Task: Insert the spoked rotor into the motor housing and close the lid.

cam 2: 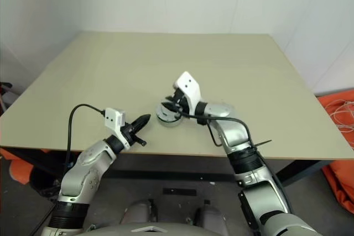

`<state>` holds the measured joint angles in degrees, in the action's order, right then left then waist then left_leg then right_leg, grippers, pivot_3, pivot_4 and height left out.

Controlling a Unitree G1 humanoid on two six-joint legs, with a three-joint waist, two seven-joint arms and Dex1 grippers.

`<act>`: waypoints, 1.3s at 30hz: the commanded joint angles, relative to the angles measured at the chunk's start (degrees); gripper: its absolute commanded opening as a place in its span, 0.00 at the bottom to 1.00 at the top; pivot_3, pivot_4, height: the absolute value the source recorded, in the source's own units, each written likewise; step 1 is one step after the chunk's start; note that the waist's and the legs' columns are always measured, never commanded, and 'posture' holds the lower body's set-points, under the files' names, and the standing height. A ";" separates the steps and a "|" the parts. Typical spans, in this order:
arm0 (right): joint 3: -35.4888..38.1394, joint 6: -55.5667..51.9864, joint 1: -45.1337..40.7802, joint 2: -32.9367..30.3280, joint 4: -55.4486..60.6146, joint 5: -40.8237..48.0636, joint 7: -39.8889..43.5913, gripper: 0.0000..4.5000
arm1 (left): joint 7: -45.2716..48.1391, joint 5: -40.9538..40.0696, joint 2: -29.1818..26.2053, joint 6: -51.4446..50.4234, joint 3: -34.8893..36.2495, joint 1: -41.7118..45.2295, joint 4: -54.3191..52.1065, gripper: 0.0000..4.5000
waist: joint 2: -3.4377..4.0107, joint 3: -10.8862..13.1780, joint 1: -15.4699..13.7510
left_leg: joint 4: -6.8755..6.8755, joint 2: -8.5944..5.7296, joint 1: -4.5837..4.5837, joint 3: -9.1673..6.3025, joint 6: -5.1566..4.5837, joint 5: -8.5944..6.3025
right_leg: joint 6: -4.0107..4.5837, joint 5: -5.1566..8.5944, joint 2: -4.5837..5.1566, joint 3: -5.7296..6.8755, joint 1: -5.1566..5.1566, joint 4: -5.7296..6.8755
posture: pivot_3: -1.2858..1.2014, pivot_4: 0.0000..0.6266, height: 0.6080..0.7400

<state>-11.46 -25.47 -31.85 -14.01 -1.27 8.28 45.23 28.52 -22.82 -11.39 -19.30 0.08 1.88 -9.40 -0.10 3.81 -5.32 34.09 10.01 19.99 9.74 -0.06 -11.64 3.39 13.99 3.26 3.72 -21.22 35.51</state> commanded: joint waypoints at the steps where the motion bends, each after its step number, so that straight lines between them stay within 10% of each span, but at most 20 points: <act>1: 0.24 -0.42 -0.95 0.09 1.51 0.90 -0.66 0.57 | 0.48 -0.62 -0.21 0.31 0.22 1.08 -1.41 0.00 | 0.00 0.00 0.00 | 0.00 0.00 0.00 0.00 0.00 0.00 | 0.00 0.00 0.00 0.00 0.00 0.00 | 0.52 0.00 1.00; 7: -1.51 1.86 -1.67 1.40 -3.41 -0.32 -1.02 1.00 | 0.28 -0.80 -0.33 0.07 0.47 0.72 -2.00 0.00 | 0.00 0.00 0.03 | 0.00 -0.01 0.02 0.00 0.00 0.00 | -0.01 0.01 0.00 0.00 -0.02 -0.01 | 0.52 0.00 1.00; 39: -2.24 13.10 -8.60 3.51 -28.49 -5.32 -1.45 0.91 | -0.40 -1.34 -0.12 -0.48 0.69 0.82 -2.84 0.00 | 0.02 0.01 0.13 | -0.02 -0.01 0.08 0.01 -0.01 -0.01 | 0.34 -0.19 0.01 0.00 -0.05 -0.07 | 0.52 0.00 1.00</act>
<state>-14.69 -13.45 -38.95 -10.79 -30.50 2.84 43.63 28.21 -23.45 -11.35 -20.04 0.11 1.93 -9.54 -0.08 3.83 -5.19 34.07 10.00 20.07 9.76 -0.07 -11.65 3.73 13.80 3.27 3.72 -21.26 35.44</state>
